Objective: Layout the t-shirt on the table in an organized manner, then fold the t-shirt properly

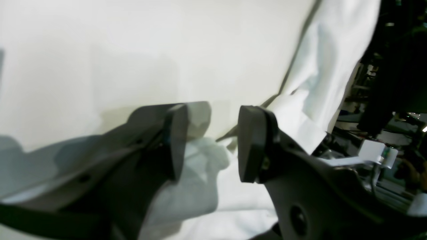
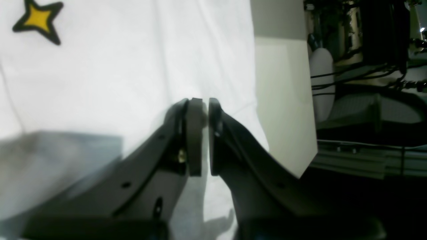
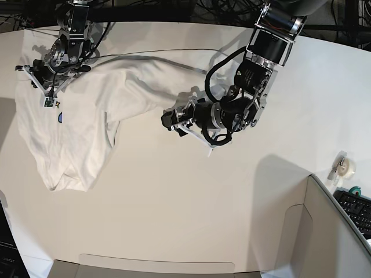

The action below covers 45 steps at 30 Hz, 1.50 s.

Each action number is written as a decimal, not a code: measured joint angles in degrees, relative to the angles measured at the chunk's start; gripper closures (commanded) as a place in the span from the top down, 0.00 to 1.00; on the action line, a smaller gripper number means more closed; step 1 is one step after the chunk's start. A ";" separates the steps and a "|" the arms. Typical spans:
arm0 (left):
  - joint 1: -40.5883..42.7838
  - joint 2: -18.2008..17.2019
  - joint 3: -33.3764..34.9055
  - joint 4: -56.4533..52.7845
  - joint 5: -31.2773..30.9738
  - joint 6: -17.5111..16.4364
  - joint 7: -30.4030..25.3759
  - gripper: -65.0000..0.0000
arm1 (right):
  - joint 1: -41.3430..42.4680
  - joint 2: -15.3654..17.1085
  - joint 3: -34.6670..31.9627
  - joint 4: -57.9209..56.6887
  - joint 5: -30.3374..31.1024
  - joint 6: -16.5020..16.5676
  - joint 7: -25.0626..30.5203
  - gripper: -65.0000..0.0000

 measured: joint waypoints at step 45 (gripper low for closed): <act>0.74 7.93 2.95 0.04 -5.60 8.22 2.64 0.58 | -0.72 0.15 -0.79 0.00 -0.37 -0.24 0.61 0.08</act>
